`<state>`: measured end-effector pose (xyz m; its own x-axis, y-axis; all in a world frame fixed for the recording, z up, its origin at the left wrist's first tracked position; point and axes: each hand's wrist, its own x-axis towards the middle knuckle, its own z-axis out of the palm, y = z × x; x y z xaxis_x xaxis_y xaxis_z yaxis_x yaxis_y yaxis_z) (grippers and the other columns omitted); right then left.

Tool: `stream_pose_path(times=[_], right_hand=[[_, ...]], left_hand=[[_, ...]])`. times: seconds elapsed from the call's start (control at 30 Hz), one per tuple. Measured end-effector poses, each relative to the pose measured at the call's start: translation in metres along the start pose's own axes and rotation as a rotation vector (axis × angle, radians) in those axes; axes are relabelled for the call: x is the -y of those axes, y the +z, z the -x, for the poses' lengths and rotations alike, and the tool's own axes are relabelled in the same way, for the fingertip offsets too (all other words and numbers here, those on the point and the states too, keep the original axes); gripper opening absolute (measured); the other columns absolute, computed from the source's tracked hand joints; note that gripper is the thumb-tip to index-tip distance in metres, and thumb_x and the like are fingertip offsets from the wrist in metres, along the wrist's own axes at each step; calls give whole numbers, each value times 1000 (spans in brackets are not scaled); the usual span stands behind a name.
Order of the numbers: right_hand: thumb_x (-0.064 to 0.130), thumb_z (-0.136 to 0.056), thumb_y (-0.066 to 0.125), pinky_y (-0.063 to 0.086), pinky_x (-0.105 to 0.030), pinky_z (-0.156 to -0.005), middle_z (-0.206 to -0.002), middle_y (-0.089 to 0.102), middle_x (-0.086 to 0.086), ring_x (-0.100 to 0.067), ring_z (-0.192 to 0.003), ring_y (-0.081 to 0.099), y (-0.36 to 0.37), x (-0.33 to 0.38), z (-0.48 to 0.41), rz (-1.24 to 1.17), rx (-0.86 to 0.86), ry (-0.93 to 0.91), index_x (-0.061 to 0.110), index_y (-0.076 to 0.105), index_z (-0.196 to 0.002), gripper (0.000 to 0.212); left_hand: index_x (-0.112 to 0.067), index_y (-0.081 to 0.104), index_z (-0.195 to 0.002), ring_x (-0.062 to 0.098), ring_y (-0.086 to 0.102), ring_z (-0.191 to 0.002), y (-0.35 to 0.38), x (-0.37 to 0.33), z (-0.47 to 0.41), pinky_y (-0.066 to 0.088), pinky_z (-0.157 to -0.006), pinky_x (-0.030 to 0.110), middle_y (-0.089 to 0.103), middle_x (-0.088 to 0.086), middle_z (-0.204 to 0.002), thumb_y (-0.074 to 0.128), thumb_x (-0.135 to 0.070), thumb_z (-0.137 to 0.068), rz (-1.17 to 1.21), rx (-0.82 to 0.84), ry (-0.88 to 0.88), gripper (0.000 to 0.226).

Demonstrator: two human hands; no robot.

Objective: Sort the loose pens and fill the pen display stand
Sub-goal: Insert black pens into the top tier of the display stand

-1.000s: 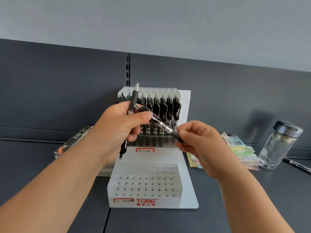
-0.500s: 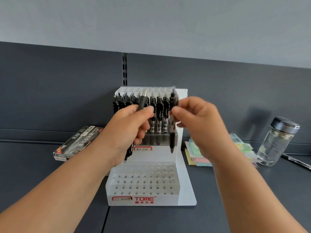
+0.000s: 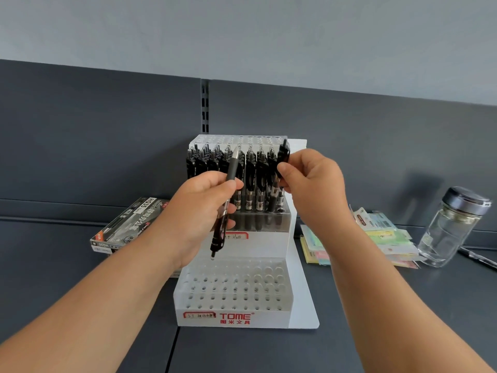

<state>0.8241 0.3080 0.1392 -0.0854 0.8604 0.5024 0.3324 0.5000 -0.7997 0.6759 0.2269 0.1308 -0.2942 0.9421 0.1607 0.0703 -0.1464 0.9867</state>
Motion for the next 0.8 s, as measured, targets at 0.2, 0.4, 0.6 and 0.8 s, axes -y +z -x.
stream_pose_path(times=[0.2,0.4,0.6,0.8], right_hand=[[23,-91,61,53,-39,-69,-69,64,-5,-21,-64,57,12,-13,9,108,34,33,17,63,-84,9],[22,-89,63,52,-30,-70,-74,65,6,-10,-69,60,6,-14,14,103,33,52,19,65,-89,3],[-3,-87,60,45,-10,-70,-93,65,11,-3,-80,59,-7,-6,45,-96,112,-191,37,61,-98,41],[-3,-81,67,49,-16,-77,-90,69,10,-6,-86,64,-13,7,50,-369,134,-296,25,67,-96,32]], left_hand=[[-22,71,-95,11,57,-77,-2,2,-3,55,-75,31,62,-11,-76,56,-19,-93,57,13,0,16],[-9,66,-102,10,60,-64,-2,-2,-4,51,-66,26,62,-4,-67,57,-14,-91,281,48,-52,15],[-13,58,-80,9,62,-60,3,-14,-6,54,-57,21,65,2,-67,58,-18,-89,581,95,-176,10],[-11,60,-78,10,60,-54,16,-15,-6,53,-52,20,61,1,-63,64,-26,-80,602,149,-258,15]])
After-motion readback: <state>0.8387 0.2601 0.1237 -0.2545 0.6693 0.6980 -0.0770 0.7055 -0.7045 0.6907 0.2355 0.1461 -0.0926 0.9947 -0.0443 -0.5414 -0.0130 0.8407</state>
